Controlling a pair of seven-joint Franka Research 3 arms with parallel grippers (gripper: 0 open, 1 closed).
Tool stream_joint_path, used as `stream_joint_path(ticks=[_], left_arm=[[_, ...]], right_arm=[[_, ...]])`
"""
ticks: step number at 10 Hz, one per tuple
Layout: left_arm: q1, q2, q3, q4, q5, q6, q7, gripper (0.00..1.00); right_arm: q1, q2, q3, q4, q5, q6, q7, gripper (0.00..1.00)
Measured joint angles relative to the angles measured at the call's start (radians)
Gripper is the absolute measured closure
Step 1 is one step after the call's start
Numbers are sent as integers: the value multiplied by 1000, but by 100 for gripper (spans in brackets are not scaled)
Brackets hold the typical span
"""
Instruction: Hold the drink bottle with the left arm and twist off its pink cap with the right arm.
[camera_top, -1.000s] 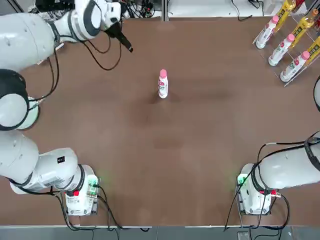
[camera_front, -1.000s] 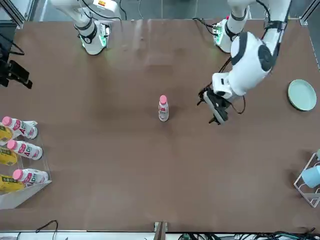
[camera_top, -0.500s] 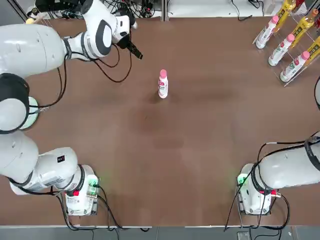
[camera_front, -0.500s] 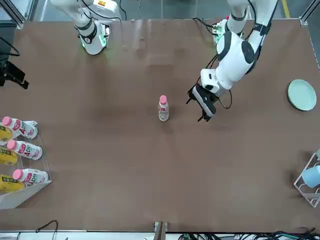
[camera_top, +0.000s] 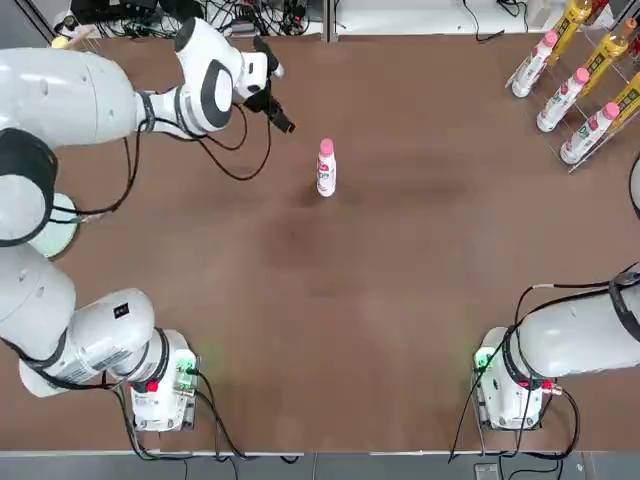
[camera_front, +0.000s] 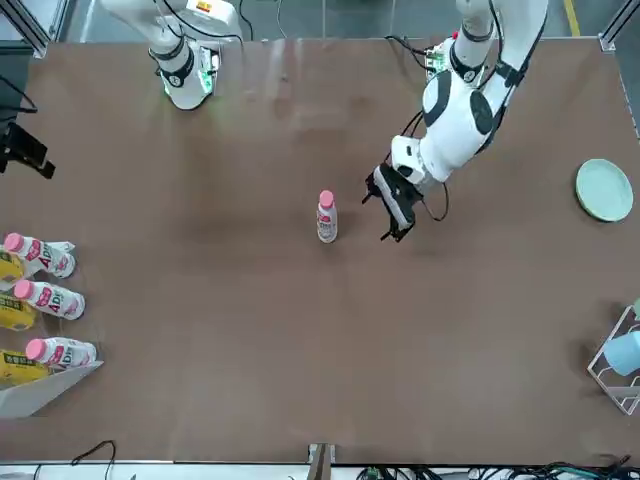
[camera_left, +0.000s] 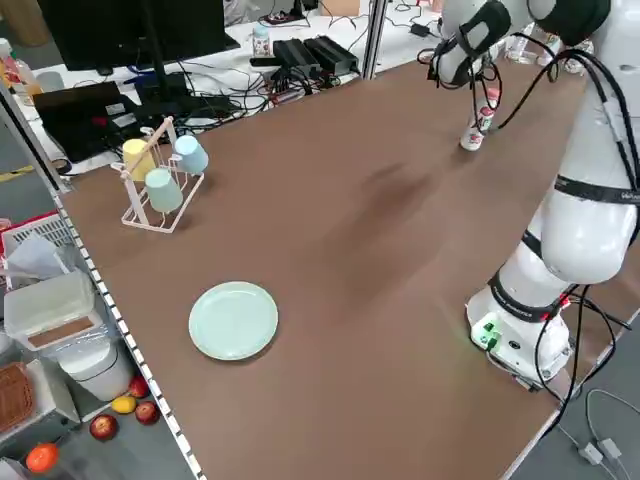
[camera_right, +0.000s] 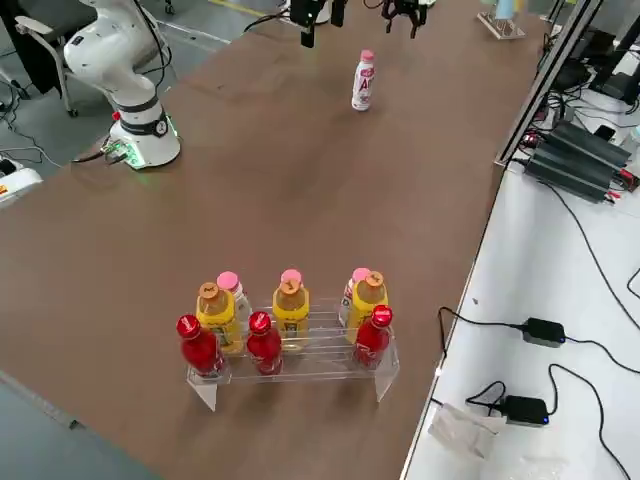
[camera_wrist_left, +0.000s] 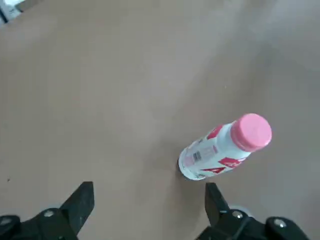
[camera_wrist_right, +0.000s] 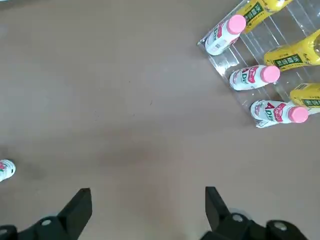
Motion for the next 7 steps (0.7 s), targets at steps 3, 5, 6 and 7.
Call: stream_joint_path(ticks=[3, 5, 6, 7], left_arm=[[12, 93, -34, -41, 0, 143, 13, 0], [32, 128, -46, -64, 0, 182, 17, 0], [39, 137, -50, -72, 0, 195, 19, 0], [41, 142, -53, -77, 0, 201, 20, 0]], right_arm=[[8, 0, 14, 0, 1, -1, 0, 0], [10, 0, 17, 0, 1, -1, 0, 0], [10, 0, 17, 0, 1, -3, -1, 0], [11, 1, 18, 0, 1, -5, -2, 0]])
